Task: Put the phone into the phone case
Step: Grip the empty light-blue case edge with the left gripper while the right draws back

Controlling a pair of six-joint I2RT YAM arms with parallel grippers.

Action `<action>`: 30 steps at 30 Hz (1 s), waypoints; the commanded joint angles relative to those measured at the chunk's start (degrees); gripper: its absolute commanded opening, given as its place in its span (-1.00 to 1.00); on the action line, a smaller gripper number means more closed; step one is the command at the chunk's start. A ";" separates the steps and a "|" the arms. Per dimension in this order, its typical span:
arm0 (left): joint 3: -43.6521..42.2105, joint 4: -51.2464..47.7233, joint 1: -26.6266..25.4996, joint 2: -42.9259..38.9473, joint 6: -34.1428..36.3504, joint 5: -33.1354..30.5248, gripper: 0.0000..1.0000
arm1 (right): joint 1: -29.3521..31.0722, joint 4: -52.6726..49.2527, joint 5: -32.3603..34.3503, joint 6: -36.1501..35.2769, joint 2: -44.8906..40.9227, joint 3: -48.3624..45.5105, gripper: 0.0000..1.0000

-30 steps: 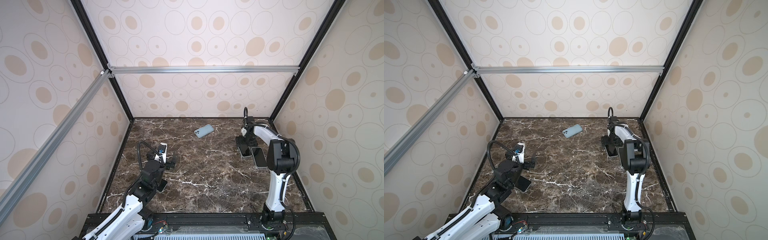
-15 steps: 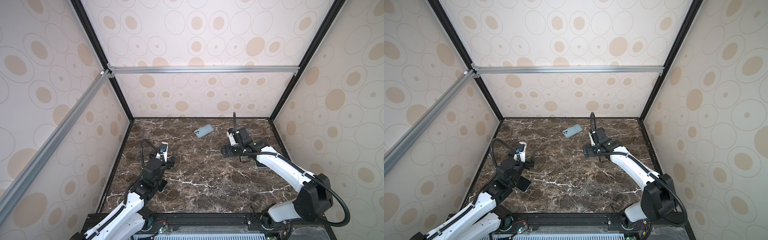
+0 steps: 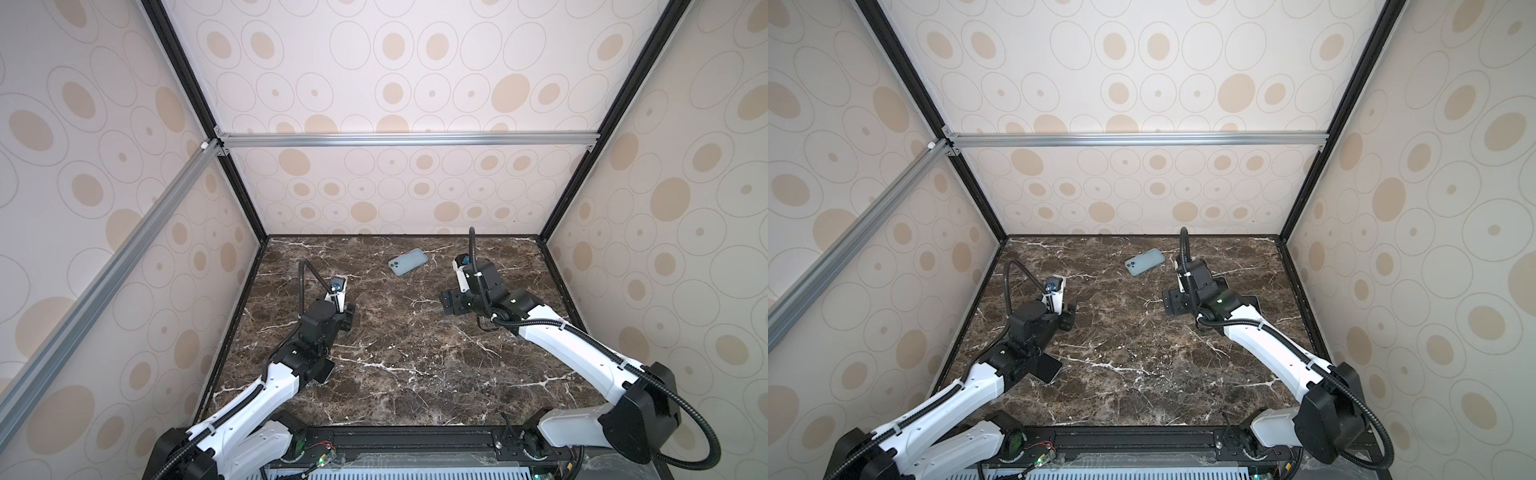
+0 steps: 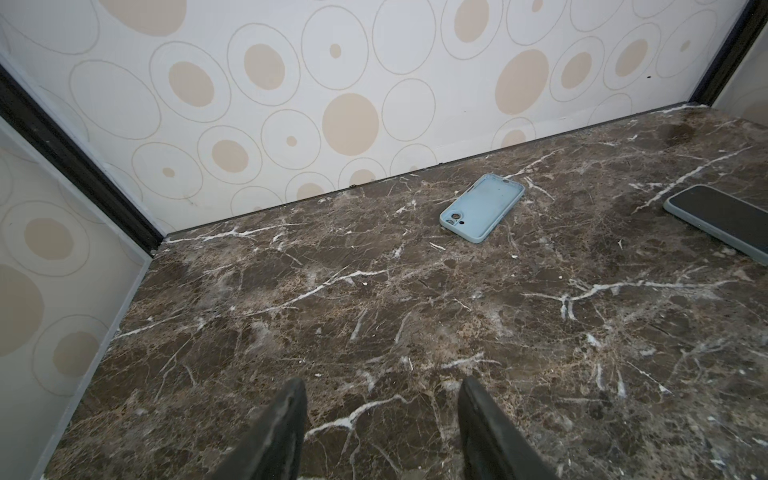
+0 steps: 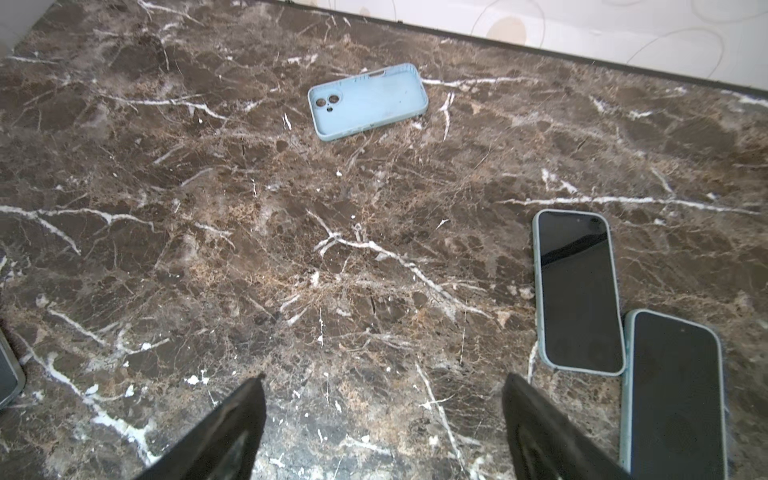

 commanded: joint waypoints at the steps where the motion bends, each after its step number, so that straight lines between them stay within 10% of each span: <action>1: 5.24 1.10 0.32 4.51 -3.59 0.63 0.16 | 0.28 2.96 1.72 -2.20 -1.27 -1.07 0.81; 17: 34.00 -3.78 0.25 40.83 -9.78 5.65 -0.01 | 0.12 2.99 1.13 -5.92 -2.44 -5.08 0.82; 30: 72.98 -21.06 -0.91 73.47 -12.62 14.91 -0.01 | -0.47 1.60 -0.92 -5.25 -3.74 -9.51 0.82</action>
